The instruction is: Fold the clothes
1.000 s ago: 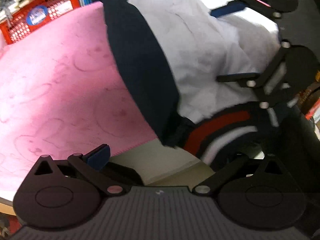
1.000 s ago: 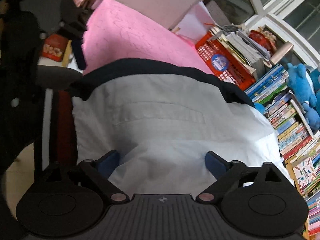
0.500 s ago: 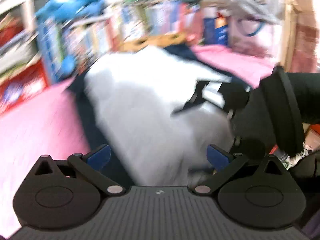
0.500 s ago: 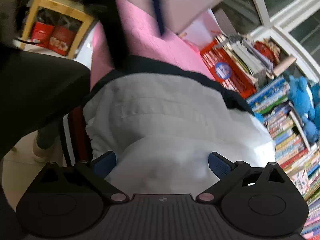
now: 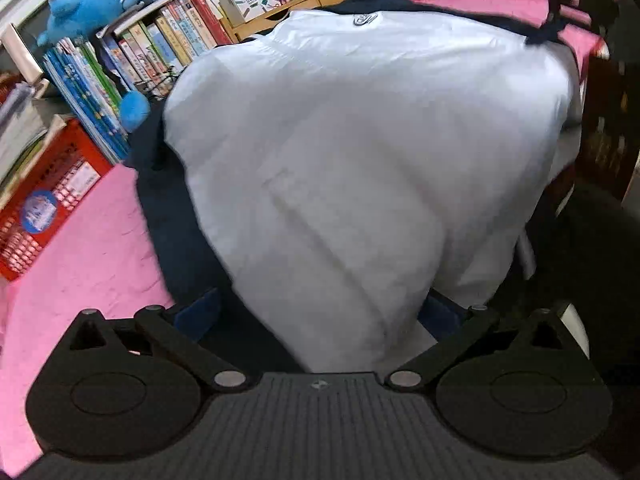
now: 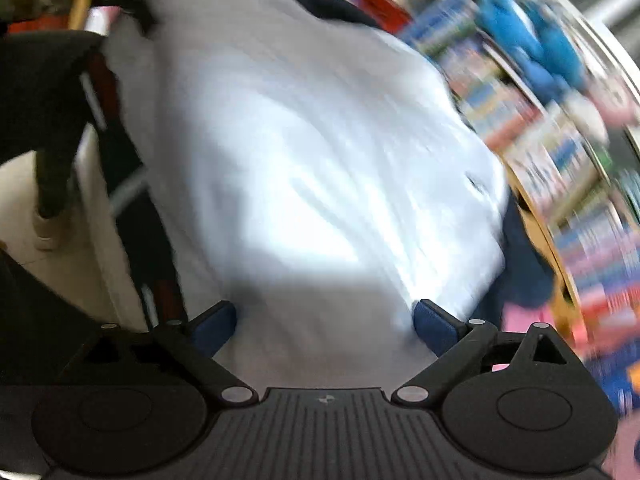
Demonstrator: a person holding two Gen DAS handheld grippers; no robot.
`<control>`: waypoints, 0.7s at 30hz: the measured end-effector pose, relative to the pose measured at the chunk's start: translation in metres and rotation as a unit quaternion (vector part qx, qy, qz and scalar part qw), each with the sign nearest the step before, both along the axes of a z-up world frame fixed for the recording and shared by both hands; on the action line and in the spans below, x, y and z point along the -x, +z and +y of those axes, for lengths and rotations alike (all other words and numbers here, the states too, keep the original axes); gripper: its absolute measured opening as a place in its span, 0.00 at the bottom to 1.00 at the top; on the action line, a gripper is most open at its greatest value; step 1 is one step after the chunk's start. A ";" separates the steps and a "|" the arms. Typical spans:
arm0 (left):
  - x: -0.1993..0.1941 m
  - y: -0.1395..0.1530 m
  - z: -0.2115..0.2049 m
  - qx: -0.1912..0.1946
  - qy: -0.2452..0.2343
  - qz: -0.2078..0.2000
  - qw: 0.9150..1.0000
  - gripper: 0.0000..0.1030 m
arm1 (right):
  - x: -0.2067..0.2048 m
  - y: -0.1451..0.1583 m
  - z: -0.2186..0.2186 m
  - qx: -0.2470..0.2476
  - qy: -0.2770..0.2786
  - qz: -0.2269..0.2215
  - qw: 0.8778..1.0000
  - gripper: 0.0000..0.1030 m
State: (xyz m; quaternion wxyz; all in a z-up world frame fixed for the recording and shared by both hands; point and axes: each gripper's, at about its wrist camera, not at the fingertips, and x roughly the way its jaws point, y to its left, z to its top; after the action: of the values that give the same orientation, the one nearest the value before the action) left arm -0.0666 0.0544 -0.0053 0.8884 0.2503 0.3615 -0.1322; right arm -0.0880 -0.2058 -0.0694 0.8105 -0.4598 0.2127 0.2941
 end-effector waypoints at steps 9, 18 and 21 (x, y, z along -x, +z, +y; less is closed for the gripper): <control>0.009 0.037 -0.017 0.042 -0.069 -0.013 0.997 1.00 | 0.008 0.048 0.010 -0.057 0.024 0.025 0.998 0.89; -0.026 0.006 -0.034 0.049 -0.058 0.038 0.996 1.00 | 0.000 0.036 0.103 -0.085 0.166 0.028 0.982 0.90; -0.018 0.001 -0.012 0.044 -0.040 0.039 0.997 1.00 | -0.019 0.033 0.084 -0.094 0.137 0.069 0.984 0.90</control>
State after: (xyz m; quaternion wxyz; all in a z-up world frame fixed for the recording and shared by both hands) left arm -0.0489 0.0429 -0.0047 0.8777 0.2198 0.3798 -0.1928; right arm -0.0685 -0.1223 -0.0368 0.7854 -0.3851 0.1741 0.4522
